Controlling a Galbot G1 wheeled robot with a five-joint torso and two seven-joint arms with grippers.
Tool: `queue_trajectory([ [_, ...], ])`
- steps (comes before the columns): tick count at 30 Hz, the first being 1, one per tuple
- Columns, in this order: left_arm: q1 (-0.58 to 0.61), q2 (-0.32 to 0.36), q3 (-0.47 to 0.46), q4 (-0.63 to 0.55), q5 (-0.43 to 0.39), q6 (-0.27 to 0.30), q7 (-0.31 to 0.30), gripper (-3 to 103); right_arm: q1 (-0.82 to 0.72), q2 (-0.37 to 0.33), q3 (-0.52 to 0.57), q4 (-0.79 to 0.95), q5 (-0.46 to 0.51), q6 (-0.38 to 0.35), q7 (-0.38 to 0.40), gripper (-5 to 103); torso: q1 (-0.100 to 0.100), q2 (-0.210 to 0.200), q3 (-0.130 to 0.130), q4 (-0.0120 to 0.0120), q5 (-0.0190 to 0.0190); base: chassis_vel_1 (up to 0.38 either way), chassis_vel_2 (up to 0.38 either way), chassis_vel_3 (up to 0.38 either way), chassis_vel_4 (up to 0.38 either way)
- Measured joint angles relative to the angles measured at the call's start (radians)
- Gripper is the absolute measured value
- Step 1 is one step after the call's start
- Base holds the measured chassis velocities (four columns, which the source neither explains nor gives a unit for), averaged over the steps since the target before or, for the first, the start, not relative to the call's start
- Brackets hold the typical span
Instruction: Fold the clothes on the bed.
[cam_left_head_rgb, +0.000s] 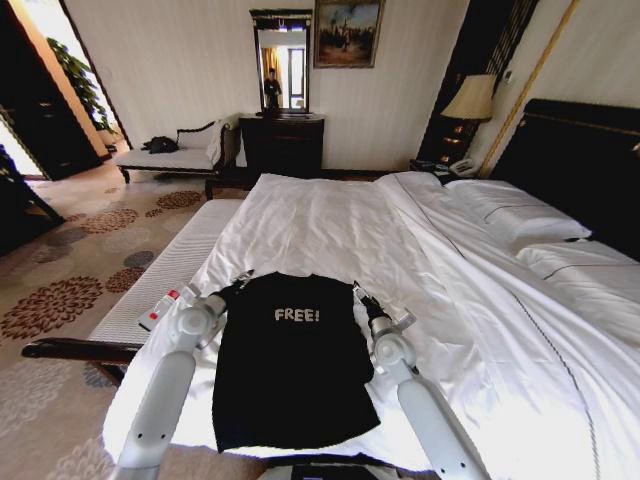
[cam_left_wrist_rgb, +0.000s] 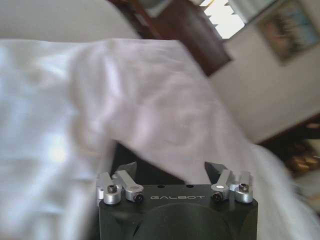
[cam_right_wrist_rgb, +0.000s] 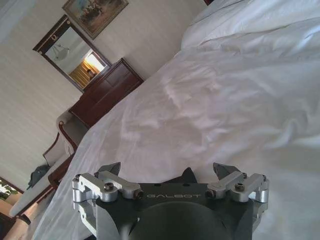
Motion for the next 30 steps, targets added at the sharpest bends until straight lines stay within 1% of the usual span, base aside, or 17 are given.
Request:
queue_trajectory([
  [1,0.000,0.000,0.000,0.000,0.000,0.000,0.000,80,0.000,0.000,0.000,0.000,0.000,0.000,0.000,100,0.000,0.000,0.000,0.0000,0.0000,0.000,0.000,0.000,0.000],
  [3,0.005,0.006,0.000,0.045,0.039,-0.005,0.002,90,-0.006,0.000,0.001,0.011,0.000,0.000,0.000,100,0.000,0.000,0.000,0.0001,-0.0001,0.000,0.000,0.000,0.000],
  [4,0.011,0.006,0.003,0.049,0.047,-0.005,0.005,95,-0.008,0.000,0.002,0.015,0.000,0.000,0.000,100,0.000,0.000,0.000,0.0002,-0.0001,0.000,0.000,0.000,0.000],
  [5,0.011,0.006,0.003,0.049,0.047,-0.005,0.005,95,-0.008,0.000,0.002,0.015,0.000,0.000,0.000,100,0.000,0.000,0.000,0.0002,-0.0001,0.000,0.000,0.000,0.000],
  [6,0.016,0.004,0.006,0.049,0.054,-0.005,0.008,98,-0.012,-0.001,0.004,0.018,0.000,0.000,0.001,100,0.000,0.000,0.000,0.0002,-0.0001,0.000,0.000,0.000,0.000],
  [11,0.040,-0.008,0.027,0.010,0.066,-0.004,0.011,100,-0.027,-0.003,0.011,0.032,-0.002,0.000,0.004,100,0.000,0.000,0.000,-0.0002,0.0002,0.000,0.000,0.000,0.000],
  [14,0.080,-0.005,0.043,-0.053,0.075,-0.002,0.017,100,-0.036,-0.002,0.014,0.039,-0.006,0.000,0.005,100,0.000,0.000,0.000,-0.0002,0.0002,0.000,0.000,0.000,0.000],
  [15,0.080,-0.005,0.043,-0.053,0.075,-0.002,0.017,100,-0.036,-0.002,0.014,0.039,-0.006,0.000,0.005,100,0.000,0.000,0.000,-0.0002,0.0002,0.000,0.000,0.000,0.000],
  [19,0.133,0.004,0.056,-0.128,0.090,-0.001,0.025,100,-0.042,0.004,0.015,0.042,-0.012,0.000,0.006,100,0.000,0.000,0.000,0.0001,0.0001,0.000,0.000,0.000,0.000],
  [21,0.146,0.006,0.058,-0.146,0.092,0.000,0.025,100,-0.043,0.006,0.015,0.042,-0.014,0.000,0.006,100,0.000,0.000,0.000,0.0000,0.0001,0.000,0.000,0.000,0.000],
  [24,0.194,0.018,0.062,-0.206,0.095,0.001,0.026,100,-0.043,0.013,0.014,0.042,-0.021,0.001,0.007,100,0.000,0.000,0.000,0.0000,0.0002,0.000,0.000,0.000,0.000],
  [28,0.230,0.033,0.069,-0.244,0.100,0.005,0.026,100,-0.038,0.014,0.012,0.034,-0.022,0.001,0.008,100,0.000,0.000,0.000,0.0000,0.0002,0.000,0.000,0.000,0.000],
  [30,0.256,0.051,0.079,-0.273,0.108,0.016,0.025,100,-0.028,0.013,0.009,0.018,-0.022,0.001,0.009,100,0.000,0.000,0.000,0.0001,0.0001,0.000,0.000,0.000,0.000],
])
